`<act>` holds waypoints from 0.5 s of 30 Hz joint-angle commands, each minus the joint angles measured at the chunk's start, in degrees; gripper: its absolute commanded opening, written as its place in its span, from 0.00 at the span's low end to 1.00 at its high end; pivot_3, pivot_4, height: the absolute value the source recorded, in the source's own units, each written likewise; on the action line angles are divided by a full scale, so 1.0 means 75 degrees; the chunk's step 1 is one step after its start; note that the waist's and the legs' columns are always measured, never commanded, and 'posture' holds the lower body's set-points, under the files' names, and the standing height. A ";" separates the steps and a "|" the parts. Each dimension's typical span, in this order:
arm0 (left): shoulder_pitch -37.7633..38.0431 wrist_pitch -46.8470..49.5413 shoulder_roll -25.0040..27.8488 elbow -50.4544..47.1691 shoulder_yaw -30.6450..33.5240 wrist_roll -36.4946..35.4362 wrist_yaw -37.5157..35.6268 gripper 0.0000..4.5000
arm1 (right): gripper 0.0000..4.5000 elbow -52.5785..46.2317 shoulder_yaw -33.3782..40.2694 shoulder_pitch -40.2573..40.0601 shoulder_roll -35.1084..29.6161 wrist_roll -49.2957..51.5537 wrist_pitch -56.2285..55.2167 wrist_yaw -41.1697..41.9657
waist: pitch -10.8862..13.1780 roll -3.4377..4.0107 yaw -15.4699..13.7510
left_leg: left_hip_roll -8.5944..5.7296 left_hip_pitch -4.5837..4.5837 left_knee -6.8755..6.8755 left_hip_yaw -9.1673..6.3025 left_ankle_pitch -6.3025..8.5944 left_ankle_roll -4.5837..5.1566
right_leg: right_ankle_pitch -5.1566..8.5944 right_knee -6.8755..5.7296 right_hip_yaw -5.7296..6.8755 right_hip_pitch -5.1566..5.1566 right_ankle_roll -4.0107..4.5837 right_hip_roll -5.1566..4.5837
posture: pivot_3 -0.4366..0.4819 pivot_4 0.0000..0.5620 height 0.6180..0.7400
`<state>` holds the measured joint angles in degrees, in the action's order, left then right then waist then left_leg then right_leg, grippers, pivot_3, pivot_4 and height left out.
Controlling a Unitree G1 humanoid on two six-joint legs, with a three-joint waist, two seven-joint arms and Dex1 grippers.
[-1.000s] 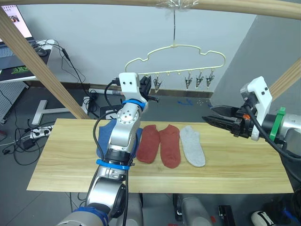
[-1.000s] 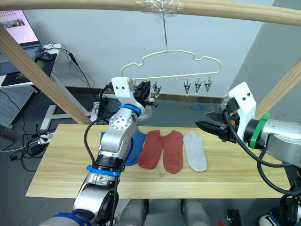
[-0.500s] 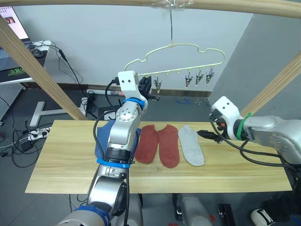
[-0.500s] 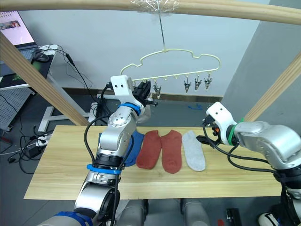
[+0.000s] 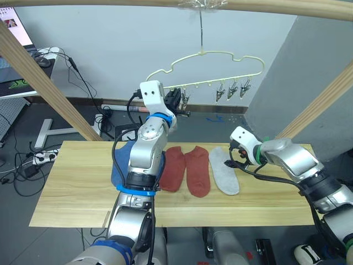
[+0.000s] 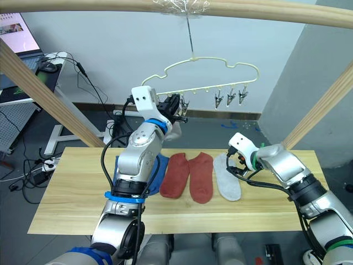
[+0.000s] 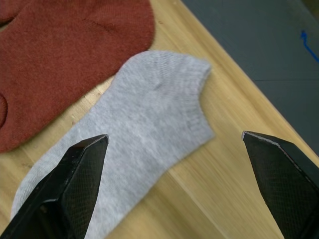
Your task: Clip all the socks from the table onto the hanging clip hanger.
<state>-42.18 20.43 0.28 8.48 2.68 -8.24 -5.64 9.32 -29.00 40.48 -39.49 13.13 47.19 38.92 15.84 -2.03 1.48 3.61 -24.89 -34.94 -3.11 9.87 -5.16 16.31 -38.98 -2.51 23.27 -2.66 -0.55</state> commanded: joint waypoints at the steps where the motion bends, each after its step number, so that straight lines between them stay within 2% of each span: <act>1: -0.0121 0.0038 -0.0035 -0.0482 -0.0061 -0.0061 -0.0001 0.01 | 1.00 0.0379 -0.0006 0.0226 0.0277 -0.0480 -0.0364 0.0280 | 0.0003 0.0002 -0.0004 | -0.0001 0.0000 0.0001 0.0000 0.0000 0.0000 | 0.0000 0.0000 -0.0001 0.0000 0.0000 0.0000 | 0.52 0.47 1.00; 15: -0.0082 0.0301 -0.0037 -0.0742 -0.0053 -0.0028 0.0078 0.01 | 1.00 0.2218 0.0053 0.0330 0.1541 -0.1873 -0.1461 0.0549 | 0.0013 0.0002 -0.0066 | 0.0000 0.0001 0.0003 -0.0001 0.0000 0.0000 | -0.0001 -0.0001 0.0001 0.0000 0.0001 -0.0001 | 0.56 0.50 1.00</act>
<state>-42.21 23.30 0.09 6.28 2.70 -8.23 -5.14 25.40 -29.30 42.38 -28.15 0.13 37.43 42.46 15.93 -2.02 0.98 3.61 -24.89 -34.91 -3.12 9.87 -5.16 16.30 -38.98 -2.50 23.27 -2.65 -0.55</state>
